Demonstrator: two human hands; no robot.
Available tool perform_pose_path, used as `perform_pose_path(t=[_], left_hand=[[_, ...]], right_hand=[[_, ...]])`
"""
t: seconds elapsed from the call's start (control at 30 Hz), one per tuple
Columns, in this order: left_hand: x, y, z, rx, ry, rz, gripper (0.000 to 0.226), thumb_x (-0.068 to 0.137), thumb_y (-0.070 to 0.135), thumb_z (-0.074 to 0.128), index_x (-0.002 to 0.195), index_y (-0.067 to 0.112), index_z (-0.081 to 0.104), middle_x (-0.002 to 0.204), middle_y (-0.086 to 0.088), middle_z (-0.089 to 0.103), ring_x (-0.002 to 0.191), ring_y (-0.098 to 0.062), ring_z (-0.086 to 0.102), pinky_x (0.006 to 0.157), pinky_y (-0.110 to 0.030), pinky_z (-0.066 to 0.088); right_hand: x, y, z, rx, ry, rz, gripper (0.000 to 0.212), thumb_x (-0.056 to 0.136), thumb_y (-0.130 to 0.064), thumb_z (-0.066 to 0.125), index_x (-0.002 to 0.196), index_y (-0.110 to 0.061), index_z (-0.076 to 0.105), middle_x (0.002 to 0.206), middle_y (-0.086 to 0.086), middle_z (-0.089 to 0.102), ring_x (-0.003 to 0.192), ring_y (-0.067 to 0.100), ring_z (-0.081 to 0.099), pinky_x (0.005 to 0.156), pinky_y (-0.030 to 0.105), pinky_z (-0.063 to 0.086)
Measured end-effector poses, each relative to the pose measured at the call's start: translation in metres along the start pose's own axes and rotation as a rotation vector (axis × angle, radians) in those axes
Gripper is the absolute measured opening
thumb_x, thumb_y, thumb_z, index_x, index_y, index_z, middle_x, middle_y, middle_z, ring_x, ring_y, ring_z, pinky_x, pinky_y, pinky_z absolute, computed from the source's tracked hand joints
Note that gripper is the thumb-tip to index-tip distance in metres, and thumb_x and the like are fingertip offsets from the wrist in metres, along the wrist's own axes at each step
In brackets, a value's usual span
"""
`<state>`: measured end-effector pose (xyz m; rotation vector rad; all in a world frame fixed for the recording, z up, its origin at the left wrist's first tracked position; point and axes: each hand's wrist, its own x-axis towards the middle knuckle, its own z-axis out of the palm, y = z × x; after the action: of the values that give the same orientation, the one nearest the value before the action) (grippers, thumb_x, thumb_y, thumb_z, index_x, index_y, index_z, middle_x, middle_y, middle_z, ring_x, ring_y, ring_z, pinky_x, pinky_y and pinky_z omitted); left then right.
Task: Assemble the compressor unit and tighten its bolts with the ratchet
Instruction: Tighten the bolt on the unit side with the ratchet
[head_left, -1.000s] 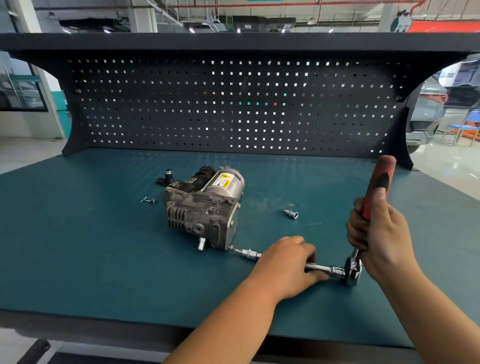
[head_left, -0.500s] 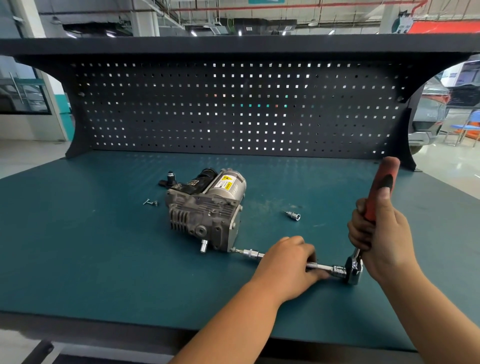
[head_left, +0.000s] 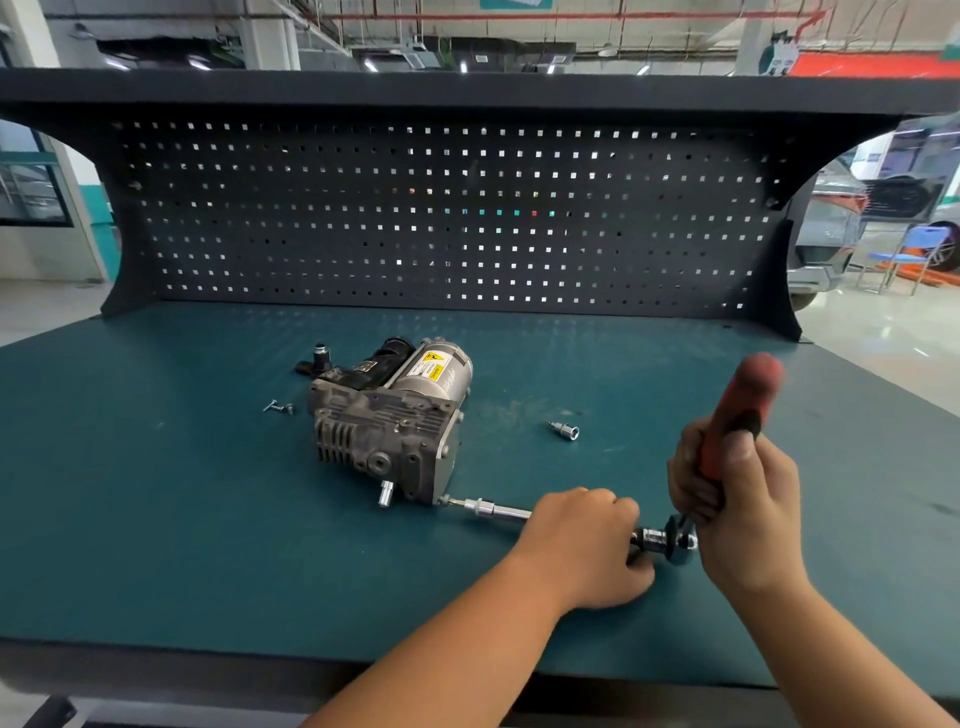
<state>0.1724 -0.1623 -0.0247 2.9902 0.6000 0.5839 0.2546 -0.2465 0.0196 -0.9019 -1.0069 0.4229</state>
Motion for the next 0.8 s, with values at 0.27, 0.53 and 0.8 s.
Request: perform_pose_path(t=[0.27,0.53,0.8], left_hand=[[0.003,-0.001,0.004,0.05,0.021,-0.044,0.023,0.087,0.029,0.049,0.092,0.008,0.057,0.097,-0.015,0.061,0.094,-0.037,0.056,0.065,-0.034,0.032],[0.008,-0.001,0.004,0.1,-0.093,-0.067,0.026,0.088,0.032,0.047,0.086,0.009,0.061,0.092,-0.017,0.064,0.087,-0.04,0.058,0.062,-0.033,0.03],[0.008,-0.002,0.004,0.132,-0.124,-0.045,0.027,0.086,0.029,0.046,0.089,0.01,0.065,0.093,-0.016,0.065,0.087,-0.039,0.06,0.063,-0.035,0.035]], right_hand=[[0.074,0.032,-0.023,0.03,0.29,0.584,0.04,0.093,-0.048,0.05,0.075,-0.013,0.043,0.05,-0.005,0.028,0.032,0.004,0.022,0.03,0.014,0.019],[0.073,0.059,-0.037,0.114,0.295,0.942,0.035,0.102,-0.031,0.036,0.073,-0.013,0.038,0.063,-0.001,0.026,0.024,0.005,0.028,0.026,0.01,0.017],[0.005,0.007,-0.003,-0.129,-0.029,-0.13,0.041,0.083,-0.069,0.046,0.076,-0.029,0.046,0.057,-0.01,0.037,0.044,0.006,0.029,0.041,0.017,0.024]])
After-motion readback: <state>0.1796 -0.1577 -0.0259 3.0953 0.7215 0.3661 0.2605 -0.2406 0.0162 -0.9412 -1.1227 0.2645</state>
